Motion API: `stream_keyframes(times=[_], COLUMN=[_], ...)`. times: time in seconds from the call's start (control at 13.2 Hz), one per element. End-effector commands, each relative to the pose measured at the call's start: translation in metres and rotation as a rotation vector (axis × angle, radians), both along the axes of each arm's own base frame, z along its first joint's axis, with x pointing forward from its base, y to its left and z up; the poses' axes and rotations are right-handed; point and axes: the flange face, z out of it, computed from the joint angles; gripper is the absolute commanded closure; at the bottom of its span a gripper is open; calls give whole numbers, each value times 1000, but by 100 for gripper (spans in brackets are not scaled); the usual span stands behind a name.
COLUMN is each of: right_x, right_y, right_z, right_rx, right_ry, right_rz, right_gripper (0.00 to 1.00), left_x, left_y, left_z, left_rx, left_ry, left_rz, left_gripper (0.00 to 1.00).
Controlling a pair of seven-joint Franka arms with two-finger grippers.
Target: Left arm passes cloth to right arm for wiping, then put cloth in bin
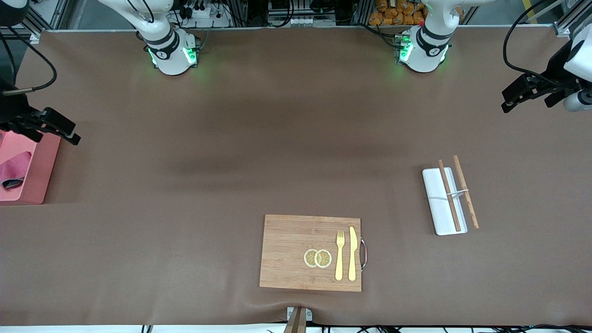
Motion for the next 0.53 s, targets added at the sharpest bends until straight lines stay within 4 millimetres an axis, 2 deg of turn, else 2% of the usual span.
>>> stream_keyframes(times=[0.0, 0.15, 0.46], right_x=[7, 11, 11], right_y=[-1, -1, 2], right_z=[8, 1, 1], right_rx=[-36, -35, -71], right_ry=[-13, -1, 2], right_rz=[23, 26, 36], right_gripper=[0, 0, 0], left_x=[-6, -6, -6], left_y=[2, 1, 2], left_z=[4, 5, 6], left_rx=[-7, -7, -9], left_ry=[-7, -4, -4], left_rz=[-15, -17, -15], left_gripper=[0, 0, 0])
